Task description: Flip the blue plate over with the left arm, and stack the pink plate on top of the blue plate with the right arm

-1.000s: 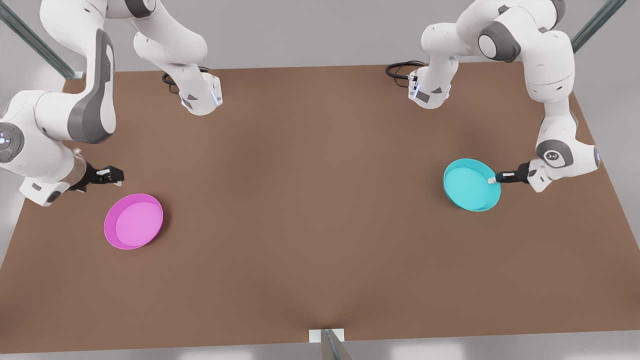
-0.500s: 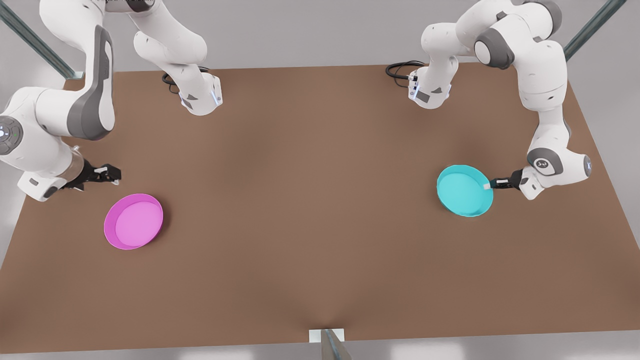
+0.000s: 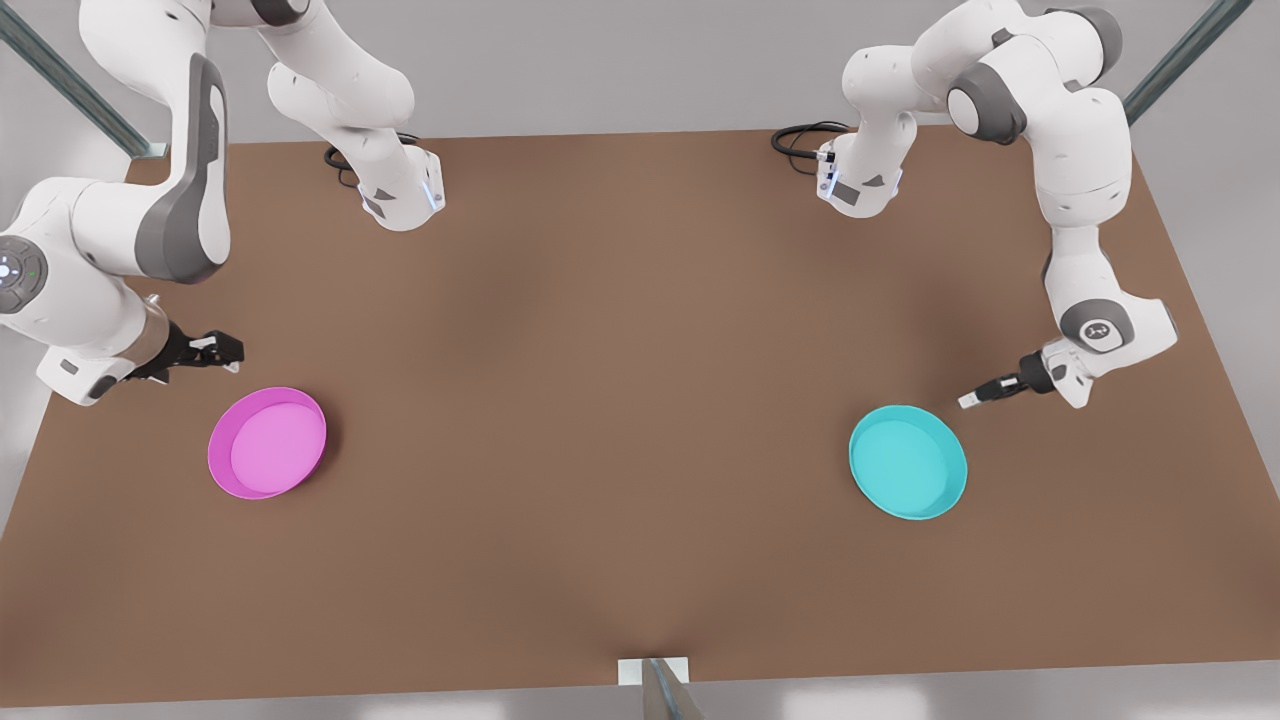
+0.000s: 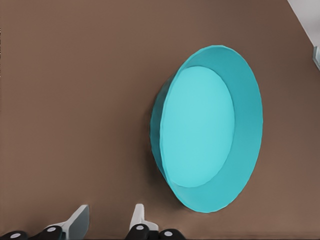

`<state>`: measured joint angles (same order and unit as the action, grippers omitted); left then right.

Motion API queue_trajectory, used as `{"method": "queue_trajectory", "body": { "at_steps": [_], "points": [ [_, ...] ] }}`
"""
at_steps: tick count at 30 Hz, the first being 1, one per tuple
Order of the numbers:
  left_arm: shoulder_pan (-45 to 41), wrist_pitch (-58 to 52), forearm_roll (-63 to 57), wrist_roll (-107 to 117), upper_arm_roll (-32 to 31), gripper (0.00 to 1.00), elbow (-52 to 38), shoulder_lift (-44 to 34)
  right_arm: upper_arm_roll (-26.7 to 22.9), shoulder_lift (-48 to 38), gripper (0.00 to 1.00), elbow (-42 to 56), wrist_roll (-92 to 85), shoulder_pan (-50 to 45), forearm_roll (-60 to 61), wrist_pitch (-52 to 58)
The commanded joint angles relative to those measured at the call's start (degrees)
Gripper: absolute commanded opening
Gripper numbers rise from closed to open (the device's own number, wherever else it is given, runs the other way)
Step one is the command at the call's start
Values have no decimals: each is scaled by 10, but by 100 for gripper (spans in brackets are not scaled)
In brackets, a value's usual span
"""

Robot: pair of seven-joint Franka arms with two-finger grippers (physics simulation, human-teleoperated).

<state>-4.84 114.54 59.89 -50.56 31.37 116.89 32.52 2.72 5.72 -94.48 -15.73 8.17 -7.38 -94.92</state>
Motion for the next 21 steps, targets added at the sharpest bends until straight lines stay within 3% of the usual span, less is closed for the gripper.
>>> {"method": "queue_trajectory", "body": {
  "at_steps": [1,11,21],
  "points": [
    [0,5,-154,4,-1,54,0,0,0,0,100,0,0,0,0,0],
    [-21,-5,-165,131,-40,56,-43,-26,0,-3,100,-1,-2,0,-1,-3],
    [-47,63,-196,252,-88,57,-64,-22,0,-5,100,-2,-2,0,-1,-4]
  ]
}}
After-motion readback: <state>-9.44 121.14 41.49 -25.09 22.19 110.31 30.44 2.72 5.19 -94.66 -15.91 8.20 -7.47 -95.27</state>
